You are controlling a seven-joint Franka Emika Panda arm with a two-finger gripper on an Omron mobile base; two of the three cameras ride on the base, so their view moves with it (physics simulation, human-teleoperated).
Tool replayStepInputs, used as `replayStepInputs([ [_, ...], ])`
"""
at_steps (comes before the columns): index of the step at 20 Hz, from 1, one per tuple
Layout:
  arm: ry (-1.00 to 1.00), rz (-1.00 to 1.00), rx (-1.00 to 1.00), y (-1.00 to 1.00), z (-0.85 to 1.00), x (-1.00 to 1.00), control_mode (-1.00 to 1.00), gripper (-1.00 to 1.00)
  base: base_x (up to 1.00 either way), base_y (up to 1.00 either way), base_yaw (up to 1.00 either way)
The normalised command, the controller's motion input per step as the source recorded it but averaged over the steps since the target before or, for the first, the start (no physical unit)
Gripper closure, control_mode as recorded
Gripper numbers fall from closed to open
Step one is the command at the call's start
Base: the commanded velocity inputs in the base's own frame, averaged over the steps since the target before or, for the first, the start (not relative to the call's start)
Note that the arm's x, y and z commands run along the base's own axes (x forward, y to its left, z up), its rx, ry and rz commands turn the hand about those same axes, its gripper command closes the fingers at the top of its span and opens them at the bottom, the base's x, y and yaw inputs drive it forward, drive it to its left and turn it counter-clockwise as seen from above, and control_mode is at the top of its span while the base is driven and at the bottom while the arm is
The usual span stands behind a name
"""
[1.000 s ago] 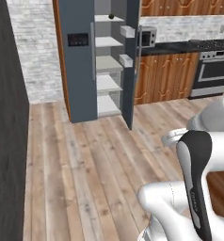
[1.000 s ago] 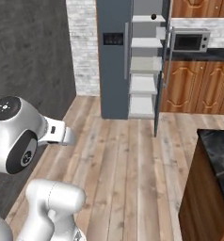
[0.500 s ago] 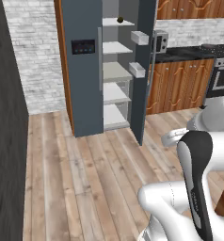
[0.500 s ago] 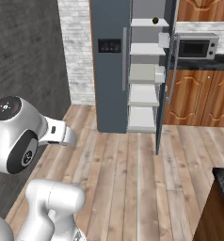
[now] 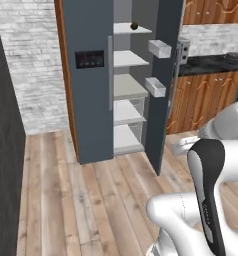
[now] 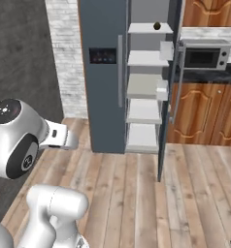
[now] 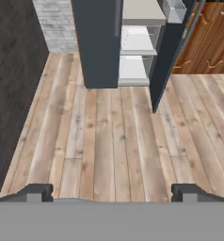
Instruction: Place the cold items (avocado and tangerine) from the fridge in one tupperware on the dining counter. Place the warm items (kebab skewer and hot dog) in the stove area in another tupperware.
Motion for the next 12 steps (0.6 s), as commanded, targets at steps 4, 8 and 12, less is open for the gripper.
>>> replayStepInputs([
  [4, 0.00, 0.00, 0.00, 0.00, 0.00, 0.00, 1.00, -1.00, 1.00, -0.45, 0.00],
  [8, 0.00, 0.00, 0.00, 0.00, 0.00, 0.00, 1.00, -1.00, 1.00, -0.37, 0.00],
  [12, 0.00, 0.00, 0.00, 0.00, 0.00, 0.00, 1.00, -1.00, 1.00, -0.30, 0.00],
])
